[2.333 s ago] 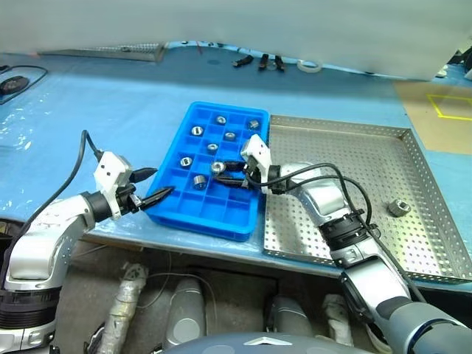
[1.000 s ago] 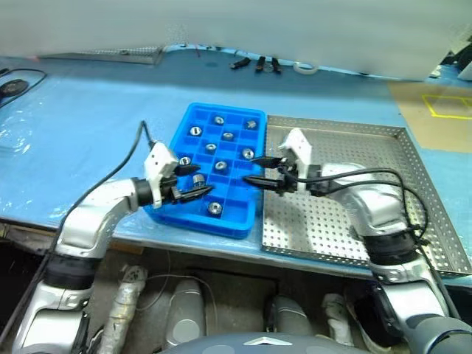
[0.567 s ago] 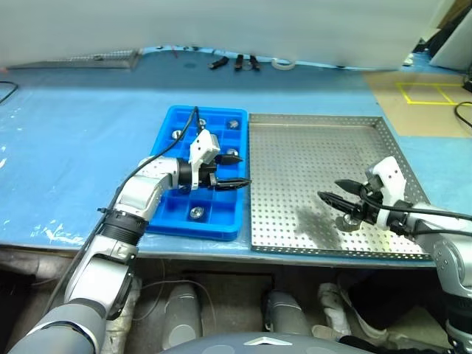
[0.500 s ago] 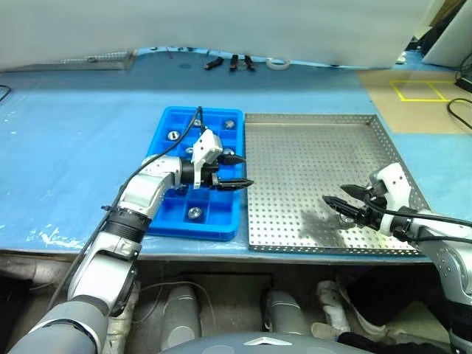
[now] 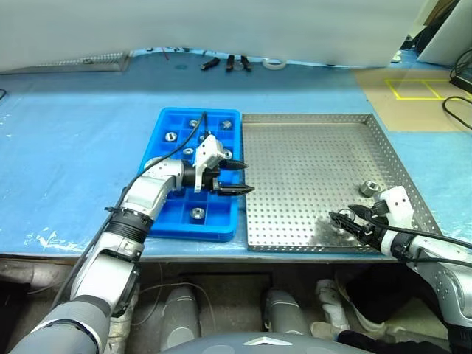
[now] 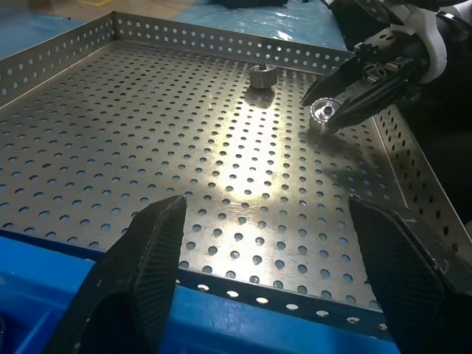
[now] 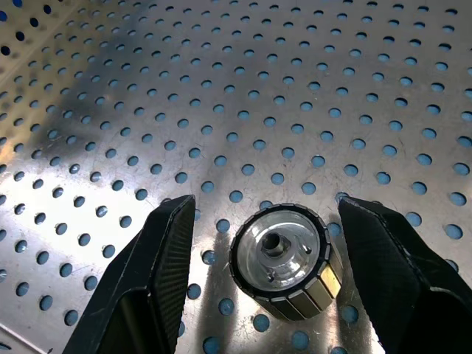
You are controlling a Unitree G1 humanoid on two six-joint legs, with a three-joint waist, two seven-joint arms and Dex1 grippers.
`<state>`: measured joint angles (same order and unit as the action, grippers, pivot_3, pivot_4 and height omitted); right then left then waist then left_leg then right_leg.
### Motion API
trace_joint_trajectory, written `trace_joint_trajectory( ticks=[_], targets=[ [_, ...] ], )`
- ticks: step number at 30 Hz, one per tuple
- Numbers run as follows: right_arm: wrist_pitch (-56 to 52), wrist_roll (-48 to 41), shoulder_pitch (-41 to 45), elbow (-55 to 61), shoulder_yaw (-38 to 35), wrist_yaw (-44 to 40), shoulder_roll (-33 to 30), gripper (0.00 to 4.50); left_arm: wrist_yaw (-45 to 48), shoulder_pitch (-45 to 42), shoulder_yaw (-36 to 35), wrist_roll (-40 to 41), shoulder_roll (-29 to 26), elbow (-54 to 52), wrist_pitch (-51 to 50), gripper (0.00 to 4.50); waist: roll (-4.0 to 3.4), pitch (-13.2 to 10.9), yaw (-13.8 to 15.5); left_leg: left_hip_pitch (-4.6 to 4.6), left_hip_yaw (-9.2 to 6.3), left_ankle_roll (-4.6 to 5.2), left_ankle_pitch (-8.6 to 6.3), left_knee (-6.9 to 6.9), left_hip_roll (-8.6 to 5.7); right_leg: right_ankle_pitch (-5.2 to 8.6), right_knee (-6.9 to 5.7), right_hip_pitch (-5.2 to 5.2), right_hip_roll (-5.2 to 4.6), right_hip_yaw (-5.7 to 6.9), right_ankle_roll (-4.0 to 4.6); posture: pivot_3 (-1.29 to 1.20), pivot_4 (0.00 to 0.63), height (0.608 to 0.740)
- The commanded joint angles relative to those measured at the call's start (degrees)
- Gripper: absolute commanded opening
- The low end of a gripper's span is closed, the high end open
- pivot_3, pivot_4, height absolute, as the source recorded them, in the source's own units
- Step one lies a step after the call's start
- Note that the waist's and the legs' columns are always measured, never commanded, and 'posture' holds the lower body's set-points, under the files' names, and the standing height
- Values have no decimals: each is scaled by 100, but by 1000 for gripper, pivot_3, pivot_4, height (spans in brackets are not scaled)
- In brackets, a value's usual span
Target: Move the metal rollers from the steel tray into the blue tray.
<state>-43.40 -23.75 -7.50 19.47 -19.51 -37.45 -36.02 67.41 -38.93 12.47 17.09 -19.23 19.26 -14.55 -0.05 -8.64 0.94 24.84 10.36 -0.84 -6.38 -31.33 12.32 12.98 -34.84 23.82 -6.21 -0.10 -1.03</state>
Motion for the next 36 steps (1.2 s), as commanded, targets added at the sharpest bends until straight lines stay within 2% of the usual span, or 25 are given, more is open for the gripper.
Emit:
trace_joint_trajectory(
  ticks=[1,8,13,14,26,33,36],
  targets=[
    [216,78,5,-107,13,-16,-126,3228,-68,48,-99,19,-41,-334,-60,3701,-1,0,3,-1,0,1,-1,0,-1,0,1,-2,-1,0,0,-309,150,740],
    [319,106,55,-209,160,-32,-157,3228,-148,122,-116,20,-70,-416,-105,3701,-1,0,14,-24,0,3,-2,2,-1,1,8,-30,-3,2,0,-304,150,740],
    [378,129,-25,-131,283,-84,-246,1754,-169,145,-104,26,-83,-448,-128,3701,1,0,19,-55,1,2,-3,8,-2,3,15,-59,-4,1,-2,-302,150,740],
    [386,125,-32,-127,290,-75,-246,1657,-162,154,-101,28,-89,-457,-136,3701,1,0,18,-60,1,2,-3,8,-1,3,15,-64,-3,1,-2,-302,150,740],
    [317,38,378,27,517,-59,-275,1648,-84,278,-187,119,-303,-656,-289,3701,1,-1,-5,-66,3,2,-3,12,-2,3,15,-62,-3,-1,-3,-267,150,740],
    [137,-104,1446,147,1154,-287,-230,1648,-250,376,-428,162,-543,-835,-384,3701,-1,-1,16,-65,4,-2,-1,24,2,3,14,-51,-3,-4,-2,-173,150,740],
    [204,-42,2136,-115,1677,-503,-110,1648,-415,581,-609,192,-700,-1098,-477,3701,-1,-1,44,-64,3,-2,-1,29,2,4,15,-50,-3,-2,-2,-111,150,740]
  ],
)
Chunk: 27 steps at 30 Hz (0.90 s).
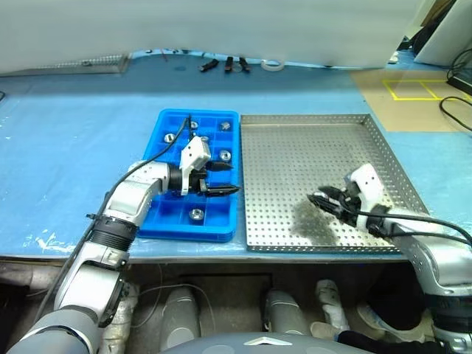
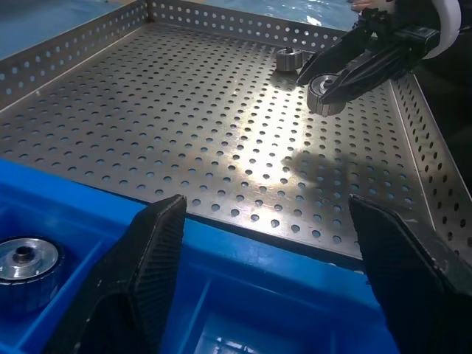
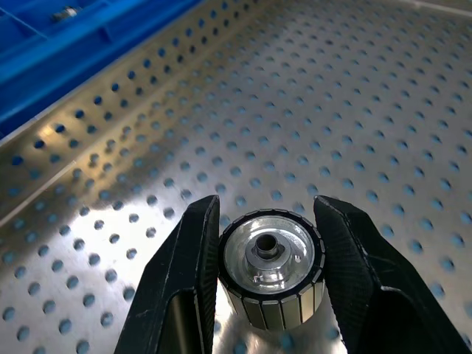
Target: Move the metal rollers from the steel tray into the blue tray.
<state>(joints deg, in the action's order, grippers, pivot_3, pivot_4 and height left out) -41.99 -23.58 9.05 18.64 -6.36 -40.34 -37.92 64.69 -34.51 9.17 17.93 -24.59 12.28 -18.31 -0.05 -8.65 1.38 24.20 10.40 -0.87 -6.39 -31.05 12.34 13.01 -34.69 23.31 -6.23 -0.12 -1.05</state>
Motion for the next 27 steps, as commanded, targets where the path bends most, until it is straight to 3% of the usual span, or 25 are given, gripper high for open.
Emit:
trace_joint_trajectory(
  ticks=[1,12,18,27],
  targets=[
    [97,-36,682,-138,515,-292,119,1648,-196,208,-330,124,-211,-498,-143,3701,-1,0,13,-1,0,-1,0,2,0,0,0,1,0,-1,0,-95,150,740],
    [747,297,2337,-1603,1769,-1257,852,1648,-1126,1735,-1179,411,-762,-2219,-787,3701,-2,-5,428,14,-3,-10,4,14,10,3,-2,16,2,13,4,162,150,740],
    [793,338,2558,-1790,1973,-1551,1068,1648,-1528,2221,-1366,593,-790,-2872,-1091,3701,0,-6,614,23,-11,-14,7,14,11,4,-4,19,1,17,4,219,150,740],
    [872,475,2732,-2036,2087,-1700,1227,1648,-1831,2278,-1308,696,-778,-3076,-1252,3701,0,-6,732,30,-23,-36,20,33,12,4,-6,32,6,15,4,232,150,740]
  ],
)
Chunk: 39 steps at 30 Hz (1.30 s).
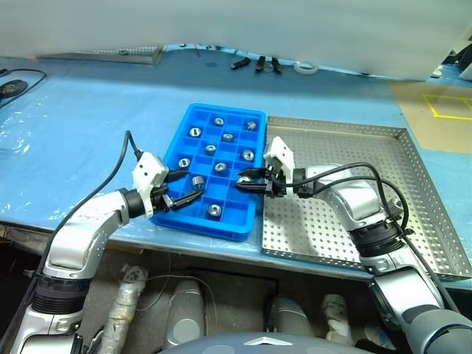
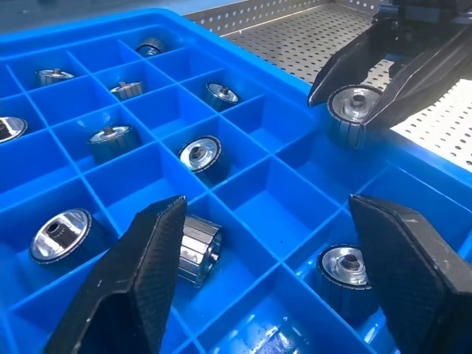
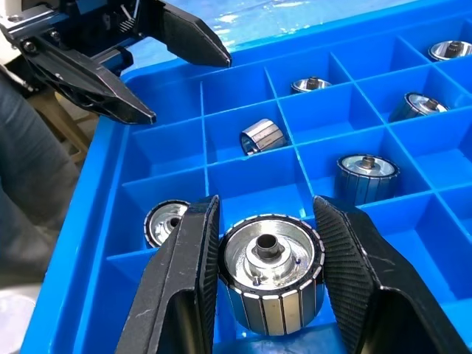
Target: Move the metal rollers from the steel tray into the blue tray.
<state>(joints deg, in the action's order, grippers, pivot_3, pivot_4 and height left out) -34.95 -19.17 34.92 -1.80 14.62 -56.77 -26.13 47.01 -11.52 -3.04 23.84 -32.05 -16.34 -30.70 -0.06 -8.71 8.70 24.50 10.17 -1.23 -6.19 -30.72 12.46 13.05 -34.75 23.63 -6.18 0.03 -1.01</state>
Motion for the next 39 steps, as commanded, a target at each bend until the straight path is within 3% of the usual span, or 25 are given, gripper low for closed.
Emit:
trace_joint_trajectory(
  ticks=[1,2,10,22,31,39],
  targets=[
    [208,80,143,-35,-3,-40,59,1648,-78,-24,-69,103,-26,-211,-12,3701,0,0,0,3,0,0,0,0,0,0,0,3,1,0,0,230,150,740],
    [254,104,133,-67,-7,-38,72,1648,-88,-30,-47,107,-18,-214,-16,3701,0,0,0,7,0,-1,1,0,1,0,0,7,1,1,0,227,150,740],
    [261,203,-15,15,-120,192,103,4280,-65,-272,65,178,-44,-163,-125,3701,0,0,-7,55,-4,-6,6,-12,1,-2,-10,52,4,8,0,176,150,740],
    [-101,67,-671,834,-1117,834,-481,4280,454,-1243,705,36,160,747,131,3701,1,1,-60,54,-4,-23,16,-33,-1,-4,-23,46,4,-4,-2,-15,150,740],
    [-316,463,-1736,1358,-2286,2538,-582,4280,1180,-2339,1274,-309,716,2229,855,3701,1,2,-368,50,0,-23,17,-48,-6,-5,-35,45,6,-14,-3,-241,150,740],
    [-331,514,-2644,1835,-3261,3627,-239,4397,1811,-3031,1495,-600,1185,3498,1580,3701,-1,3,-712,46,11,8,-1,-55,-12,-5,-31,45,6,-16,-3,-357,150,740]
  ],
)
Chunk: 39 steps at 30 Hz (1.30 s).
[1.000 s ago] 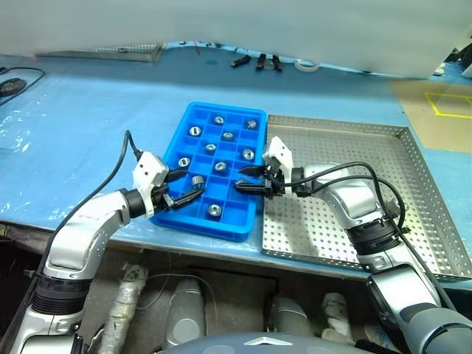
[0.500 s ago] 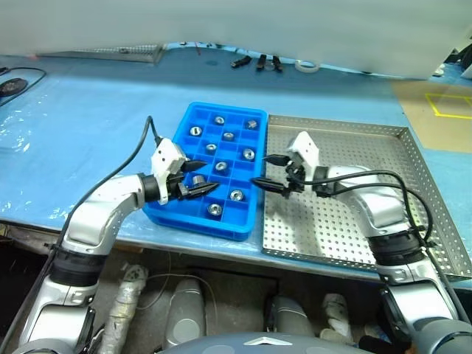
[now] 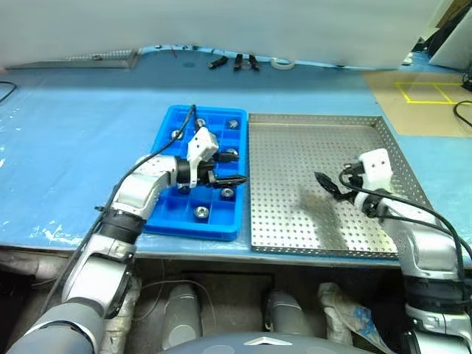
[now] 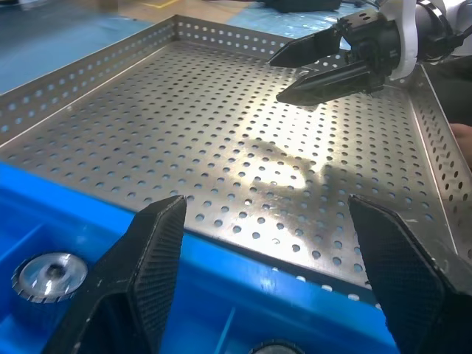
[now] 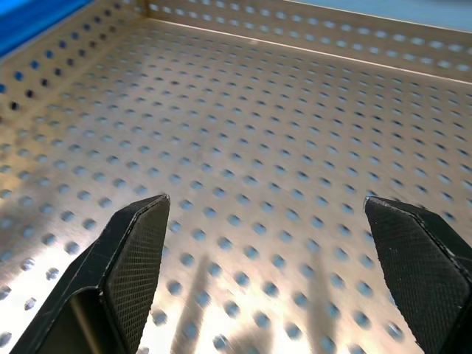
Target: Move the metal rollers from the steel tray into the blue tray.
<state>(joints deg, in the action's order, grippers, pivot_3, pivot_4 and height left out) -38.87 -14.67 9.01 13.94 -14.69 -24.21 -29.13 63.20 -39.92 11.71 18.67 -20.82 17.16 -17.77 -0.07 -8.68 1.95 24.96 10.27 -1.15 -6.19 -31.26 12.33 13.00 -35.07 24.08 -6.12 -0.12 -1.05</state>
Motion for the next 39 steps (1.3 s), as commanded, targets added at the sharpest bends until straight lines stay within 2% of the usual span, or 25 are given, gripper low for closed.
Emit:
trace_joint_trajectory(
  ticks=[1,4,7,11,18,25,28,35,39],
  targets=[
    [83,242,-60,149,-425,687,101,4397,235,-233,33,-112,106,246,350,3701,0,0,-82,-1,1,3,-2,-2,0,0,0,0,0,0,0,-361,150,740],
    [63,524,-116,-221,-540,1137,86,4397,310,-271,24,-173,181,365,450,3701,0,0,-138,-3,5,5,-3,-4,-2,-1,-2,0,-1,-4,0,-361,150,740],
    [60,418,-114,-492,-811,1378,284,4397,326,-221,6,-197,218,318,467,3701,-1,0,-130,-10,6,9,-5,-2,0,-1,1,-6,-1,-4,0,-340,150,740],
    [271,553,-108,-849,-614,1347,244,4397,261,-12,-30,-196,176,118,398,3701,-2,1,-131,-9,10,15,-9,-2,-1,-1,4,-6,-2,-6,0,-306,150,740],
    [504,530,378,-1793,-612,1413,301,4397,64,344,-148,-135,-1,-375,159,3701,-3,1,-103,-12,13,21,-12,-6,0,-2,5,-12,-4,-3,2,-245,150,740],
    [553,522,517,-2022,-444,1338,317,4397,-87,593,-208,-101,-75,-714,-5,3701,-3,1,-73,-61,12,27,-18,0,-1,-1,27,-74,-6,2,2,-218,150,740],
    [554,482,484,-1972,-423,1296,327,3804,-123,637,-218,-102,-79,-781,-50,3701,-3,1,-74,-79,14,26,-17,4,-1,-1,27,-84,-6,0,2,-214,150,740],
    [401,325,383,-1583,-418,1179,381,1663,-116,636,-199,-97,-73,-783,-83,3701,-3,1,-71,-79,15,25,-18,11,-4,0,32,-83,-7,-1,0,-228,150,740],
    [272,213,368,-1245,-362,1085,431,1680,-86,612,-198,-96,-75,-755,-94,3701,-3,1,-78,-79,18,24,-17,18,-2,0,34,-79,-6,-2,0,-232,150,740]
  ],
)
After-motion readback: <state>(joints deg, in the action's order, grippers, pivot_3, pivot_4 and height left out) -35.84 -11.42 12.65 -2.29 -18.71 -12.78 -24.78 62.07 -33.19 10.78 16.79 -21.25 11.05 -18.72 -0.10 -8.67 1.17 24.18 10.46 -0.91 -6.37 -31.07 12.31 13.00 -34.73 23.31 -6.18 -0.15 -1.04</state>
